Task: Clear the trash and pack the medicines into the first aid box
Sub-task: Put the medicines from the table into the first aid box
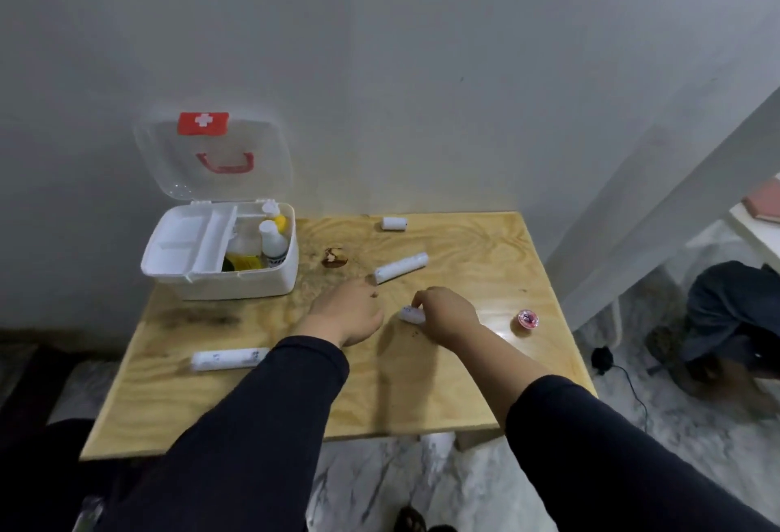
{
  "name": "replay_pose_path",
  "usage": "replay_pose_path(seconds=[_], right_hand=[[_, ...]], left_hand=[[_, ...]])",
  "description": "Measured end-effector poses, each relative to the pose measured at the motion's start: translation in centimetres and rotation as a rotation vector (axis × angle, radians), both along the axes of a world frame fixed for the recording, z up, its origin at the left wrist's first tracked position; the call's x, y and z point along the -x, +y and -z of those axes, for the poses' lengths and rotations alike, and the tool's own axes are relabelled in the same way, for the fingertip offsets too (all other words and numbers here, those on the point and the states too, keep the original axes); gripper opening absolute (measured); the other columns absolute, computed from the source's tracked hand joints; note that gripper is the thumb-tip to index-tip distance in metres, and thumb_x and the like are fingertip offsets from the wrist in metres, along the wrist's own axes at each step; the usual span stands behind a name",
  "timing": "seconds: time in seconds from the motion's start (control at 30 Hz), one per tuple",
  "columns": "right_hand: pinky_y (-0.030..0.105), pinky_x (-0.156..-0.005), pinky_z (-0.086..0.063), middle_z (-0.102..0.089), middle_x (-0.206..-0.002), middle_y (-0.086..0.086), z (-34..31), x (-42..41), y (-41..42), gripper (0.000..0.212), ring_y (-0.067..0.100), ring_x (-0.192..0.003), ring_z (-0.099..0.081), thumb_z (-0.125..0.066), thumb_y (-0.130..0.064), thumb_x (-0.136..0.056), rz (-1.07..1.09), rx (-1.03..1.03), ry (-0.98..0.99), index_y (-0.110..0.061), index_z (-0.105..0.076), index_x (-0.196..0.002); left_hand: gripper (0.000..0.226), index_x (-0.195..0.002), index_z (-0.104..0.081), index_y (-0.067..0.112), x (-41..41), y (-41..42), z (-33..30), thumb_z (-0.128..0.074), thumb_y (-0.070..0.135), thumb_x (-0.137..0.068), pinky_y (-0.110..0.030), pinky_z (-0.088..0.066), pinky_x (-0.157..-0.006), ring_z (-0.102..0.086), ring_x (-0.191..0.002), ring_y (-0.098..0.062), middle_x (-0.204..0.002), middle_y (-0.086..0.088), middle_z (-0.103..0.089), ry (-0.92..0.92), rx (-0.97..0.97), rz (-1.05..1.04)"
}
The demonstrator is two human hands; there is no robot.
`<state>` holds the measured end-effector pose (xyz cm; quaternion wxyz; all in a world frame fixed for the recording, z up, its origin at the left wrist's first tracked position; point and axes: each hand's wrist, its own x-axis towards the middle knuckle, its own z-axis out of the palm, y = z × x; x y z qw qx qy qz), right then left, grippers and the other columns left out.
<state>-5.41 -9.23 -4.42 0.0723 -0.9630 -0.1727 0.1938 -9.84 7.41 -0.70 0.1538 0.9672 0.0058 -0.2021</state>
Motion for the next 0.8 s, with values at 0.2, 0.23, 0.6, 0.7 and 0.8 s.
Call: replay_pose_path(seconds=[0.2,0.23,0.6,0.7,0.8], right_hand=[[0.038,-0.081,-0.047,-0.058,-0.119,0.006,0.6,-1.8,2.1,0.032,0.028,-0.113,-0.052,-0.058,-0.012,-0.088,-0.266,0.123,-0.122,-0.019,-0.058,-0.119],[0.039,-0.083,-0.046,-0.056,-0.121,0.006,0.8,-2.0,2.3,0.033,0.028,-0.115,-0.049,-0.057,-0.013,-0.088,-0.289,0.127,-0.150,-0.019,-0.057,-0.120],[0.043,-0.110,-0.028,-0.051,-0.136,0.004,0.8,-5.6,3.4,0.051,0.028,-0.129,-0.043,-0.057,-0.024,-0.089,-0.342,0.169,-0.135,-0.021,-0.035,-0.135],[0.039,-0.097,-0.041,-0.051,-0.135,0.004,1.2,-5.1,2.9,0.047,0.027,-0.125,-0.045,-0.056,-0.021,-0.091,-0.302,0.150,-0.146,-0.021,-0.038,-0.135],[0.038,-0.094,-0.044,-0.051,-0.134,0.004,1.2,-4.4,2.3,0.046,0.026,-0.123,-0.047,-0.055,-0.023,-0.091,-0.244,0.106,-0.139,-0.021,-0.041,-0.135]], left_hand=[[0.050,-0.140,-0.048,0.022,1.7,1.4,0.6,-0.049,0.044,-0.095,-0.039,-0.045,-0.101,-0.048,-0.129,-0.022,-0.144,0.002,-0.047,0.004,-0.015,-0.146],[0.049,-0.140,-0.048,0.024,1.9,1.7,0.5,-0.049,0.043,-0.095,-0.038,-0.045,-0.101,-0.047,-0.129,-0.022,-0.144,0.002,-0.047,0.007,-0.026,-0.161],[0.050,-0.140,-0.047,0.024,2.8,3.1,0.8,-0.049,0.042,-0.094,-0.038,-0.039,-0.108,-0.041,-0.136,-0.019,-0.147,0.004,-0.044,-0.020,-0.036,-0.227],[0.051,-0.142,-0.045,0.023,2.7,3.2,0.9,-0.048,0.042,-0.094,-0.038,-0.037,-0.110,-0.039,-0.138,-0.019,-0.149,0.004,-0.042,-0.004,-0.046,-0.220],[0.049,-0.140,-0.047,0.022,2.4,2.8,0.4,-0.047,0.042,-0.095,-0.037,-0.041,-0.103,-0.045,-0.132,-0.021,-0.144,0.002,-0.046,-0.003,-0.066,-0.198]])
